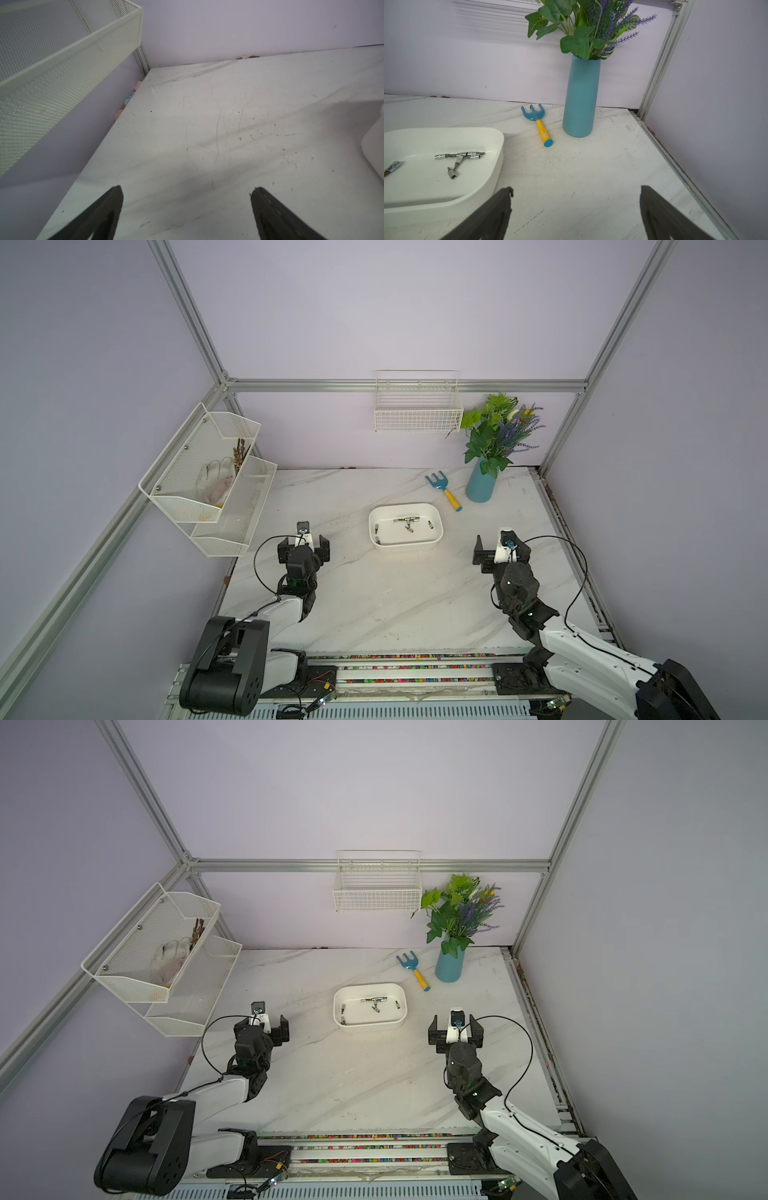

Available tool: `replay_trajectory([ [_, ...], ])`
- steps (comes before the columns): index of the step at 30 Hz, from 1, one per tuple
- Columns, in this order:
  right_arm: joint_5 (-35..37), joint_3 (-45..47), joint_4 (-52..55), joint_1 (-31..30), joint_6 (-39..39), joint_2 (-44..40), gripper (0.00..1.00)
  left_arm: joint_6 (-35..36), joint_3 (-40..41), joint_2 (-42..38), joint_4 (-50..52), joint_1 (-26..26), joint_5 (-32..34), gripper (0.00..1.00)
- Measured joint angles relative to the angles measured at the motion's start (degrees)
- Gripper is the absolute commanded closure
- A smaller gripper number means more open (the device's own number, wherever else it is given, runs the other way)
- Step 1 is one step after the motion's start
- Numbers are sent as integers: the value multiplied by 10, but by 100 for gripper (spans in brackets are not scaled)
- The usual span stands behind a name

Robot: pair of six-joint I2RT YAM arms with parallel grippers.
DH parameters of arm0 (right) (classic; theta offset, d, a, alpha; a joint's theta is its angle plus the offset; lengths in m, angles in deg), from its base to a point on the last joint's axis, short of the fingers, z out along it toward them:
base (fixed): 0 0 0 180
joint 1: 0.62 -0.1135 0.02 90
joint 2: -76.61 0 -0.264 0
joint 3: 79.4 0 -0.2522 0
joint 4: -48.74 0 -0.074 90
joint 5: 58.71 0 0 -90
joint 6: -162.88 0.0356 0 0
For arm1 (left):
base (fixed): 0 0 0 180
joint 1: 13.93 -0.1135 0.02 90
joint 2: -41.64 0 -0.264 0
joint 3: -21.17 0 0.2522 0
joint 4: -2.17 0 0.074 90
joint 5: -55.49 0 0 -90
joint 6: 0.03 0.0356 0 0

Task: Put the bit on the desktop into the storage box
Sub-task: Reset both arms

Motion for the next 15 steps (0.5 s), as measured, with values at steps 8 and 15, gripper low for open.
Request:
replay_trajectory([
  [8, -34, 19, -70, 60, -5, 55, 0, -5, -12, 144, -97, -24, -56, 0],
  [15, -68, 10, -119, 106, -2, 124, 0, -16, -32, 144, -106, -41, -72, 0],
])
